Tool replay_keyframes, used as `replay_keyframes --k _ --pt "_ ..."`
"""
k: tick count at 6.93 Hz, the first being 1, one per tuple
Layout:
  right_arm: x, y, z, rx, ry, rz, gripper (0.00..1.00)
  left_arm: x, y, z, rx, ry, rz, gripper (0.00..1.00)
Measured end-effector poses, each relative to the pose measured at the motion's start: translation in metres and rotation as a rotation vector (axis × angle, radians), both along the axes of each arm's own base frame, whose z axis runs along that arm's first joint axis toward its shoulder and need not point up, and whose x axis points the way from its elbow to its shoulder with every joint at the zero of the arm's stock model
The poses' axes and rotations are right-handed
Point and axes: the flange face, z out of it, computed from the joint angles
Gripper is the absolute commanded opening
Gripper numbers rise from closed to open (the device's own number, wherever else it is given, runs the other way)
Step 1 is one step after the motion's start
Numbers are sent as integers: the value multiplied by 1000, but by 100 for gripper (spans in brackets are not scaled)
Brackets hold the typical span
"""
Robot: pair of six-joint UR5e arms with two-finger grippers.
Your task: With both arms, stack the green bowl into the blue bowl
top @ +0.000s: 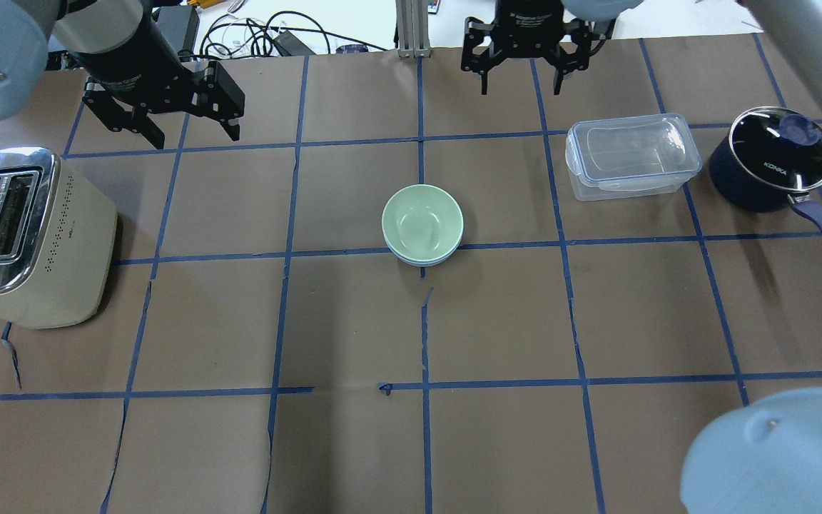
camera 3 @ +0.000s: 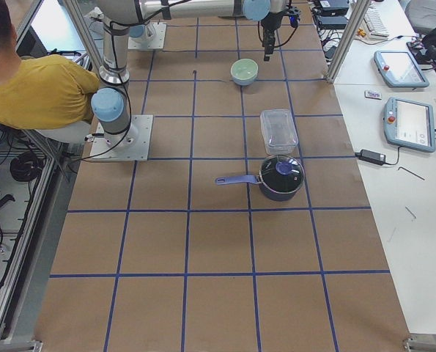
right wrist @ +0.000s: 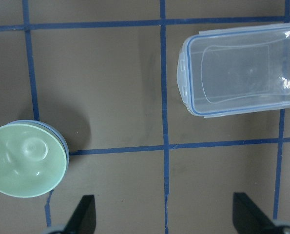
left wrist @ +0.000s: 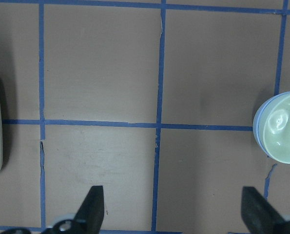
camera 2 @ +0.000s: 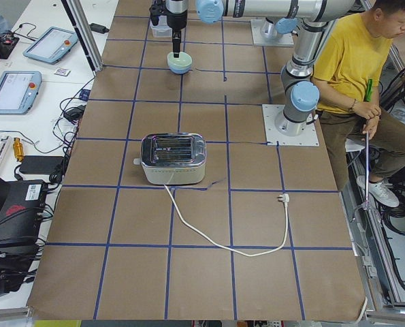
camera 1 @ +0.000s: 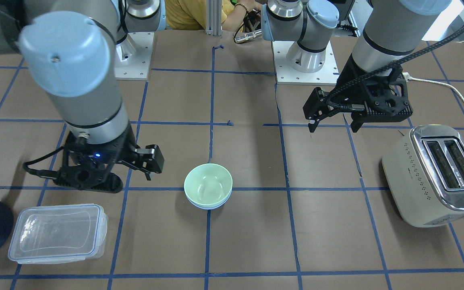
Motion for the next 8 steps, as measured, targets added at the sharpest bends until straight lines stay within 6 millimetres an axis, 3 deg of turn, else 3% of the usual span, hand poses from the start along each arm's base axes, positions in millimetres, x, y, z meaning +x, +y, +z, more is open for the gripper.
replay_keyframes --k 2,3,6,8 --pt "-27 56 -11 -13 -6 -17 100 0 0 -1 2 1 0 100" --pt "-30 68 -13 -58 -11 -13 100 0 0 -1 3 2 0 100" --pt "-26 85 15 -156 -91 -24 100 -1 1 -3 7 3 -1 100" --pt "-27 91 19 -156 -112 -30 100 -1 1 -3 8 3 -2 100"
